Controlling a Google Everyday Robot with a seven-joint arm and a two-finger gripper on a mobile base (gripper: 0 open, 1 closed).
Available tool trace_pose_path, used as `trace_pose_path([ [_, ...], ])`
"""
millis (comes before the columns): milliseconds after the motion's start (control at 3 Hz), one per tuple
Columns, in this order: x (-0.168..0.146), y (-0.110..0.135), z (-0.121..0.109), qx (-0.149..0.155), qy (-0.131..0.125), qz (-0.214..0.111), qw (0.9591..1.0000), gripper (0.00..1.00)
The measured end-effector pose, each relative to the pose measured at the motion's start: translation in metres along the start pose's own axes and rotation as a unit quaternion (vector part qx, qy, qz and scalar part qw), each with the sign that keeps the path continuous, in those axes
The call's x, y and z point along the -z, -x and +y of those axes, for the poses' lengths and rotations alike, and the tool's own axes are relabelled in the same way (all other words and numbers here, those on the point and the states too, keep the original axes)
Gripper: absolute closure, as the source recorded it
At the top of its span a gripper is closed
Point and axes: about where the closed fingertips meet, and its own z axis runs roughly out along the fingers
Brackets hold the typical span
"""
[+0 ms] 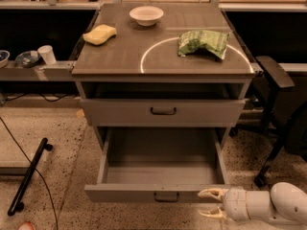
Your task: Close middle drawer
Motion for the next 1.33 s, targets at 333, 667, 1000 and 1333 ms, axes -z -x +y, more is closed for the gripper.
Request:
trace_pose_path([
  [333, -0.013, -0.02, 0.003, 0.027, 0.014, 0.006, 0.9995, 0.81],
  [667, -0.035, -0.034, 0.005, 0.047, 0.011, 0.014, 0.9987, 1.0],
  [1000, -0.061, -0.045, 0.001, 0.051, -0.017, 0.02, 0.9984, 1.0],
  [1333, -0.08, -0.05, -0.011, 0.028, -0.056, 0.011, 0.998, 0.83],
])
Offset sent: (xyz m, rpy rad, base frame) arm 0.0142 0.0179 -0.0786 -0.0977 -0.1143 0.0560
